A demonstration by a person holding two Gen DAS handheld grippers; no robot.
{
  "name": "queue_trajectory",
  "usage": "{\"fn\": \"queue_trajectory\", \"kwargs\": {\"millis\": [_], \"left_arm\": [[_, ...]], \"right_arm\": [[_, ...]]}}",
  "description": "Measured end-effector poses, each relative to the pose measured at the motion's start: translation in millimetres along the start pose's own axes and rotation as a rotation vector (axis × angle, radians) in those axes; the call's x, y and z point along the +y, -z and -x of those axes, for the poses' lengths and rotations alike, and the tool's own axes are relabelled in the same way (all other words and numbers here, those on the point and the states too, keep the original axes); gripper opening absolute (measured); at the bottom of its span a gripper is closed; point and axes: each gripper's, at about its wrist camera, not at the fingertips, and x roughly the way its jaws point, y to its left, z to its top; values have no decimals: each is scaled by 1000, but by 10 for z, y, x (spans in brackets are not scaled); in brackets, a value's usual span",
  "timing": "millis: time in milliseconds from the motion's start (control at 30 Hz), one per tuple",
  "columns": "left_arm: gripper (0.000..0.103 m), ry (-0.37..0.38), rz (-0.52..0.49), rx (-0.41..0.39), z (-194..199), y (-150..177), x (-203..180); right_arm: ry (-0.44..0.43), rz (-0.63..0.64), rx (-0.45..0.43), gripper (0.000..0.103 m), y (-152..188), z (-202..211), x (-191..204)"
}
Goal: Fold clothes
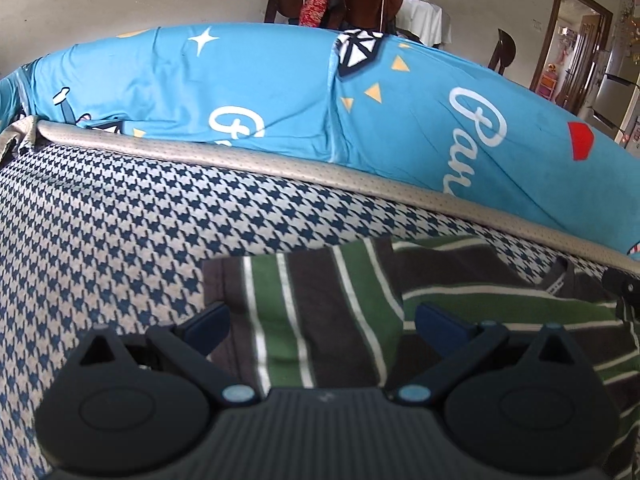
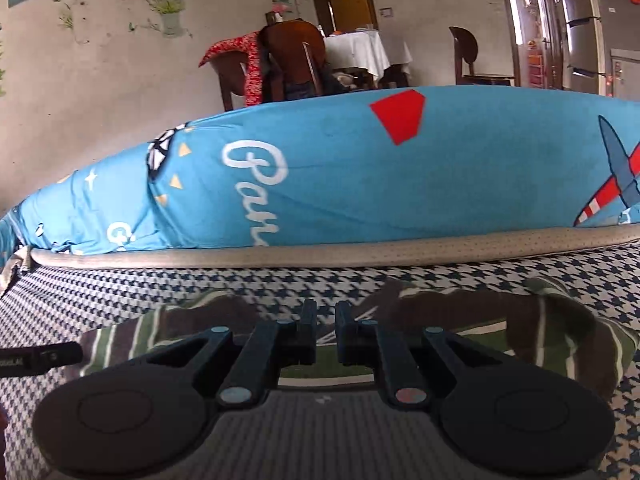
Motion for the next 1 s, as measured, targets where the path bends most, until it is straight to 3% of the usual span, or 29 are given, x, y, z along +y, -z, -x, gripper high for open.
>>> {"fn": "queue_trajectory", "kwargs": {"millis": [67,200,533,800,867,1000], "left_arm": [[103,4,-3,10,-35,3,-40],[103,10,-10,31,-94,19,-98],[103,24,-36,63,-187,58,-189],[103,25,-59,82,-251,100,-258],[103,25,-67,88,-268,114,-281],[103,25,-70,92,-283,128,-303]], "right_arm": [[18,10,-1,14,-4,-59,-39],[57,63,2,29,-3,-200,-76],[128,190,40,30,-51,-623,-132],[134,240,103,30,12,-893,-166],[131,247,105,26,37,-923,-162],[146,255,89,8,41,-931,-139]]}}
